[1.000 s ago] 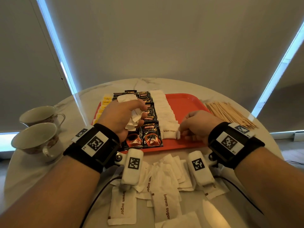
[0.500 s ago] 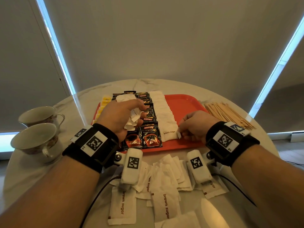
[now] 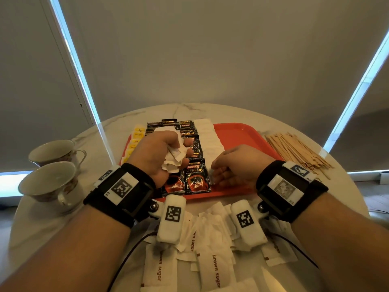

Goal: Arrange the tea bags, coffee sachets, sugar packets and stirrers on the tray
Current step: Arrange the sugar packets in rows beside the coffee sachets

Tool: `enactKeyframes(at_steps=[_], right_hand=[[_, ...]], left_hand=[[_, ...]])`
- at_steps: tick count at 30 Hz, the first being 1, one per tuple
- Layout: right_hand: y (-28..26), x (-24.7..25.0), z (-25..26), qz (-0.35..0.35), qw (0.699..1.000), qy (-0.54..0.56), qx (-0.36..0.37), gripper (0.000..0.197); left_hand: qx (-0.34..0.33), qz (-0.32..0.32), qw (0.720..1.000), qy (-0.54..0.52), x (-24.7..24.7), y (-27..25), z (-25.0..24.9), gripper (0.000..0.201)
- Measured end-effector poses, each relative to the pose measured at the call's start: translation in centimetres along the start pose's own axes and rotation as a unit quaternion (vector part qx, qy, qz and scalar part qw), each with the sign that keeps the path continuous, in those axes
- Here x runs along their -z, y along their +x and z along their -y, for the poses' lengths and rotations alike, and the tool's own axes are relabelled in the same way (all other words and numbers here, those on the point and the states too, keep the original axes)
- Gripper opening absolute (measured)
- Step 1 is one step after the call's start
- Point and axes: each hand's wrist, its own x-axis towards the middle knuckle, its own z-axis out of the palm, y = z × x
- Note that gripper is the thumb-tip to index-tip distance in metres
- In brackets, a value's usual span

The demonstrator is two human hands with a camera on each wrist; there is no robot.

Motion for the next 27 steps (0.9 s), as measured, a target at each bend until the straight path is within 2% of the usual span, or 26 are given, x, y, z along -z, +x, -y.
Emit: enactKeyframes(at_steps=[4, 9, 12, 16, 21, 27], right_hand=[[0.3, 0.1, 0.6, -0.005, 0.998, 0.048, 0.043, 0.02], [0.5, -1.5, 2.7, 0.067, 0.99, 0.074, 0.105, 0.028], [0.9, -2.5, 2.9, 0.072, 0.985, 0.098, 0.122, 0.03], [1.7, -2.8, 2.2, 0.061, 0.973, 0.175, 0.136, 0.023], [2.4, -2.3, 1.7, 0.045, 0.975, 0.175, 0.126, 0.015], [2.6, -2.2, 1.4, 0.022, 0.971, 0.184, 0.152, 0.021]], left_hand=[[0.022, 0.018, 0.999, -0.03, -0.1, 0.0, -0.1, 0.028], [-0.042, 0.013, 0.995, -0.089, -0.4, 0.5, 0.1, 0.02], [-0.081, 0.013, 0.992, -0.098, 0.0, 0.9, 0.3, 0.034], [-0.071, 0.021, 0.997, -0.033, 0.0, 0.8, 0.9, 0.033], [-0.036, 0.047, 0.997, 0.05, 0.4, 1.0, 1.1, 0.041], [-0.066, -0.005, 0.992, 0.107, 1.1, 1.1, 0.5, 0.036]])
